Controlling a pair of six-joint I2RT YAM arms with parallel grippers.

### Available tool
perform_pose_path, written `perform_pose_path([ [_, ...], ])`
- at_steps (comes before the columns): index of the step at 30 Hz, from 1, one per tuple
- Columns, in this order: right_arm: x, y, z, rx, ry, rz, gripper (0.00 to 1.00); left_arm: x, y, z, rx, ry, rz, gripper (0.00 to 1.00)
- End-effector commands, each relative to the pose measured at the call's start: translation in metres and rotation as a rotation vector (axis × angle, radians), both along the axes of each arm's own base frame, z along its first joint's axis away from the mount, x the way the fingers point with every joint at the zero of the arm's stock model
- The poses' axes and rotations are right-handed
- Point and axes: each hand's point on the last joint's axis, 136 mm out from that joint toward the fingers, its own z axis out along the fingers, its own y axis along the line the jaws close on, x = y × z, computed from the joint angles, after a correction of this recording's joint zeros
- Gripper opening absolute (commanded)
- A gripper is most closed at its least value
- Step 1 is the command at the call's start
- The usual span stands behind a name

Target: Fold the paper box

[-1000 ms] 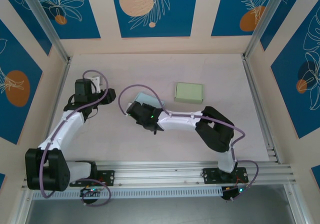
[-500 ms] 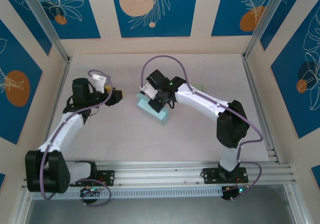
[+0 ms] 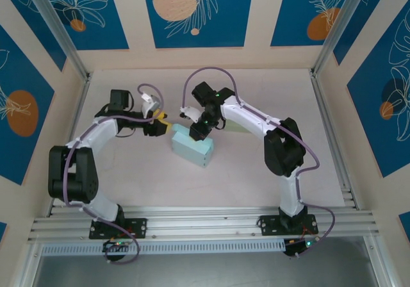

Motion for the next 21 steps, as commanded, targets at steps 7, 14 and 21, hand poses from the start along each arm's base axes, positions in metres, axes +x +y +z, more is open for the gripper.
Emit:
perform_pose_path([
  [7,-0.005,0.009,0.006,0.031,0.021,0.045,0.11,-0.001,-0.015,-0.017,0.072,0.032,-0.131,0.65],
  [14,-0.001,0.009,0.005,0.013,0.000,0.032,0.14,-0.008,-0.021,-0.035,0.153,0.057,-0.159,0.48],
  [21,0.005,0.007,0.009,0.005,-0.029,0.009,0.22,-0.004,-0.016,-0.037,0.193,0.025,-0.110,0.19],
])
